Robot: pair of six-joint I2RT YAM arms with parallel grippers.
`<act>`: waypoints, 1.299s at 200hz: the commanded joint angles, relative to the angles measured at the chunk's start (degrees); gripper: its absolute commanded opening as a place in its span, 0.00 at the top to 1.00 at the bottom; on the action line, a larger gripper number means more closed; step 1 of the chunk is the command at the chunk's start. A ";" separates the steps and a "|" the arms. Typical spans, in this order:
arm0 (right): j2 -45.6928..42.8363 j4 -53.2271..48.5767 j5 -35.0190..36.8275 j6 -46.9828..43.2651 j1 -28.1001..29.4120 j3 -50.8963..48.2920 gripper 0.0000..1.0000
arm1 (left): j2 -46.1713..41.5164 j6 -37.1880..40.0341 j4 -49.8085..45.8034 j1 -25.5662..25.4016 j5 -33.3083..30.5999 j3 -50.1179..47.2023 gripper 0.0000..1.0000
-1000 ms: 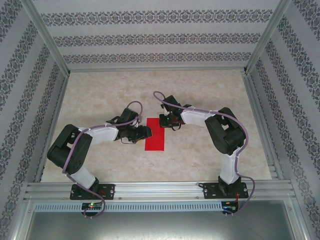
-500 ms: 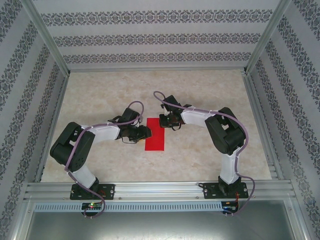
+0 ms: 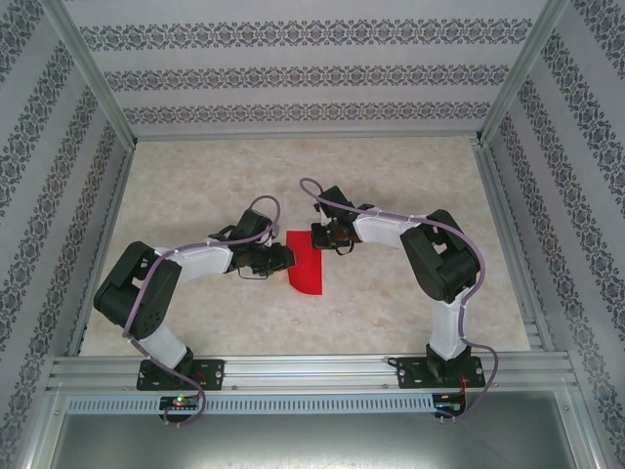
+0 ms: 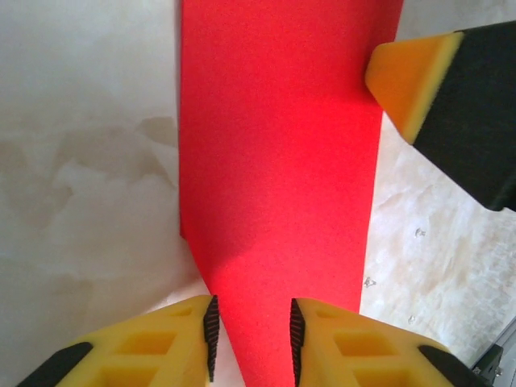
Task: Fold a paper plane with a square sheet of paper (fold left side to right side)
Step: Third fold the triangle at the center of the table.
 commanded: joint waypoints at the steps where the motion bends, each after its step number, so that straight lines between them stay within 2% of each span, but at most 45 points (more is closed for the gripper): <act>1: 2.03 -1.52 -0.31 -1.19 -0.71 -0.10 0.91 | -1.71 -0.28 -0.99 -0.71 -0.06 0.70 0.71; 28: 1.54 -0.84 -0.27 -1.32 -0.71 -0.39 0.90 | -1.67 -0.27 -1.41 -0.86 0.13 0.63 0.80; 50: 0.50 0.36 -0.66 -1.52 -0.80 -0.66 0.85 | -1.65 -0.49 -1.55 -1.11 0.43 0.75 0.85; 73: -2.34 2.62 -0.94 -2.11 -1.06 -1.60 0.73 | -1.84 -0.70 -1.89 -1.41 0.35 0.77 0.87; 99: -9.79 7.40 -0.58 -3.26 -1.76 -6.14 0.54 | -1.91 -1.04 -1.91 -1.52 -0.04 0.88 0.88; 130: -20.38 9.84 -2.53 -5.94 -1.18 -14.42 0.48 | -1.75 -1.66 -1.47 -1.86 -0.05 1.20 0.88; 157: -28.49 14.44 -4.80 -8.67 3.65 -23.89 0.47 | -1.67 -2.21 -1.01 -2.05 0.29 1.72 0.88; 193: -35.23 20.78 2.25 -10.21 13.29 -33.89 0.39 | -1.91 -2.10 -1.94 -2.19 -0.03 2.44 0.88; 230: -34.20 22.57 10.12 -13.44 20.66 -35.36 0.29 | -1.99 -1.94 -2.55 -2.36 -0.19 2.79 0.88; 260: -30.58 21.31 13.17 -15.86 22.48 -32.36 0.27 | -2.07 -1.67 -3.06 -2.36 -0.69 3.04 0.88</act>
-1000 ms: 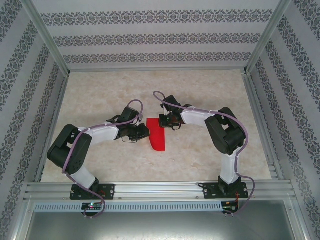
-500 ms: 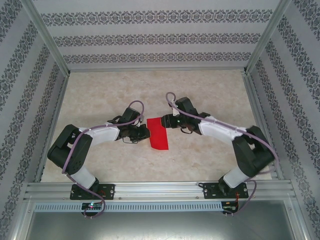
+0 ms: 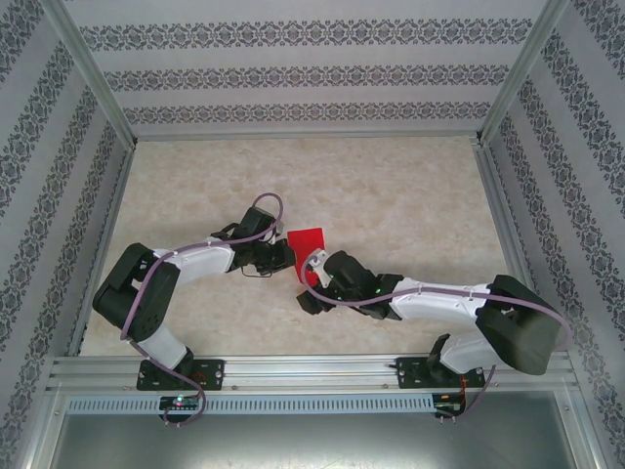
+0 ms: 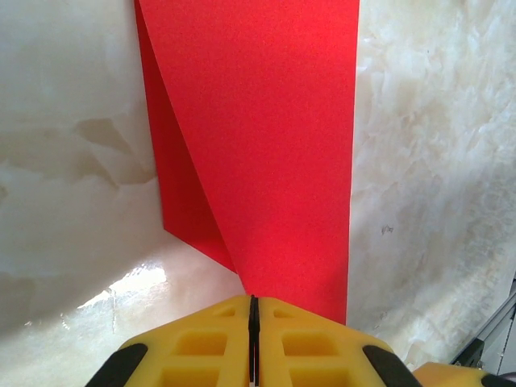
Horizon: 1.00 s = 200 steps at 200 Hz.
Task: Fold a paper plane with a square sheet of paper (fold left side to right side)
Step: Third fold the triangle at the center of the table.
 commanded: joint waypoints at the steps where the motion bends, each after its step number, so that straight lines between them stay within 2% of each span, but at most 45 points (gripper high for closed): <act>1: 3.02 1.23 5.42 -3.62 0.89 2.86 0.27 | -1.51 -0.30 -2.22 -0.83 -0.66 1.25 0.88; 22: 6.16 -0.23 5.87 -5.13 1.33 6.07 0.29 | -1.48 -0.24 -2.21 -0.96 -0.60 1.44 0.88; 35: 7.68 -0.56 6.48 -5.47 1.34 7.37 0.35 | -1.46 -0.25 -2.33 -0.99 -0.70 1.53 0.88; 59: 9.30 -0.89 6.92 -5.87 1.34 9.13 0.53 | -1.23 -0.10 -2.39 -0.92 -0.58 1.77 0.88; 75: 9.92 -1.47 6.39 -6.22 1.34 9.59 0.70 | -1.21 0.08 -2.73 -0.92 -0.69 2.10 0.88; 98: 9.92 -2.11 5.93 -6.37 1.25 9.41 0.89 | -1.38 0.39 -2.95 -0.94 -0.86 2.22 0.89; 116: 9.42 -2.58 5.66 -6.33 1.17 9.11 1.00 | -1.30 0.34 -2.84 -0.91 -0.94 2.15 0.89; 149: 8.59 -2.86 3.74 -5.50 0.25 8.61 1.00 | -1.69 0.83 -3.73 -0.95 -1.14 2.52 0.87; 170: 8.55 -2.43 -0.06 -4.42 -1.20 8.31 1.00 | -3.54 2.06 -6.38 -0.79 -3.22 2.82 0.73; 200: 8.71 -2.52 -3.12 -3.50 -2.12 8.54 1.00 | -5.95 3.22 -8.32 1.43 -3.76 3.00 0.61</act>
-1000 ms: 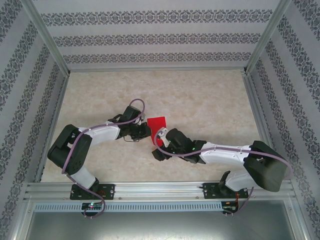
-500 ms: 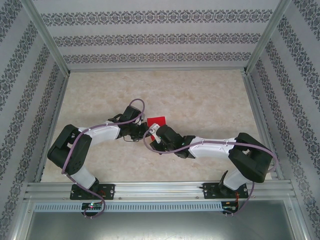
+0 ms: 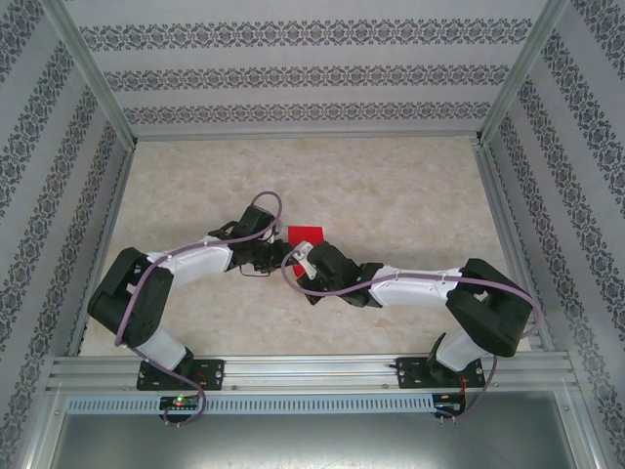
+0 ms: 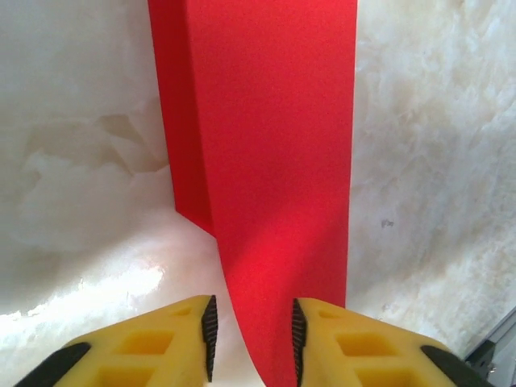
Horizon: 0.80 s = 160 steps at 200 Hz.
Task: Fold a paper plane with a square sheet of paper (fold left side to right side)
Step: Third fold the triangle at the center of the table.
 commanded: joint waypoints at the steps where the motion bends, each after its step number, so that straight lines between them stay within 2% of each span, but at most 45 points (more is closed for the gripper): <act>1: -0.72 -0.55 -4.14 1.58 -0.84 0.09 1.00 | -2.72 1.89 -3.29 1.60 -1.33 1.87 0.61; 22: -0.66 0.08 -5.75 2.65 -2.11 0.01 1.00 | -0.36 3.52 -3.57 2.93 -0.26 4.63 0.62; 57: 0.32 0.56 -9.45 4.15 -4.35 0.44 1.00 | 11.38 8.11 -4.27 2.93 4.64 14.70 0.78; 99: 1.43 1.31 -11.54 5.25 -5.97 0.41 1.00 | 23.27 11.50 -6.44 2.76 6.76 24.85 0.86; 160: 2.42 0.91 -12.09 6.74 -9.44 0.72 1.00 | 28.98 12.82 -7.05 2.40 6.59 26.50 0.90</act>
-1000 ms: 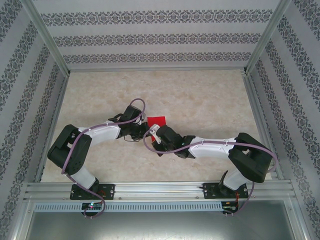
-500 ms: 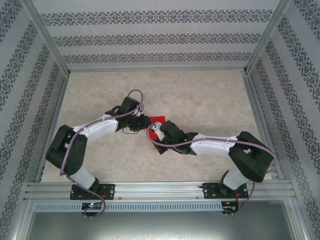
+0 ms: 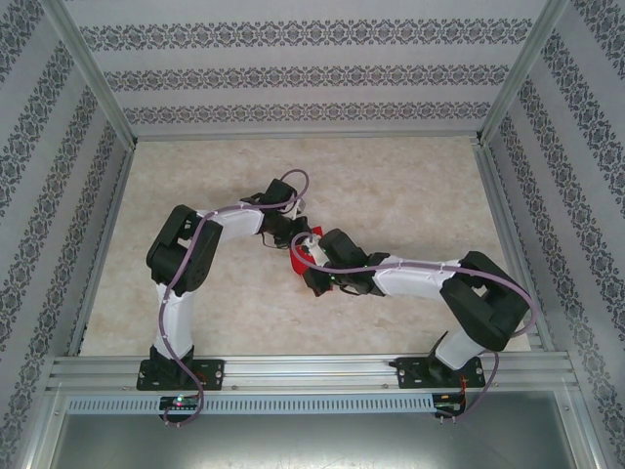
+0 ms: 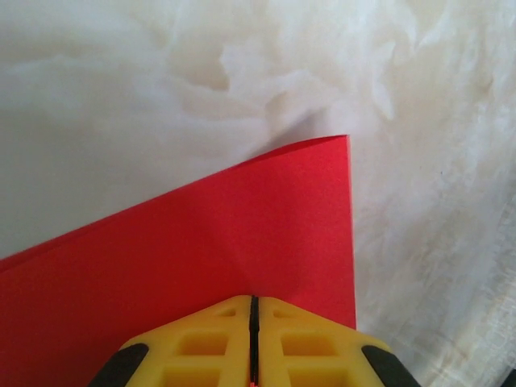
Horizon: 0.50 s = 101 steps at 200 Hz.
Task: Fold a paper plane with a square sheet of paper (fold left side to right side)
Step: Third fold the triangle at the center of the table.
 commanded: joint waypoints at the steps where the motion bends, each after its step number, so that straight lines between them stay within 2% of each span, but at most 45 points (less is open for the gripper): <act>1: 0.43 0.69 -0.92 1.42 -1.72 0.72 1.00 | 1.43 2.55 -2.60 -0.11 0.12 0.50 0.90; 101: 4.94 -1.77 -2.17 2.05 -8.58 3.25 1.00 | 2.56 2.31 -2.01 -0.42 -0.19 -0.58 0.93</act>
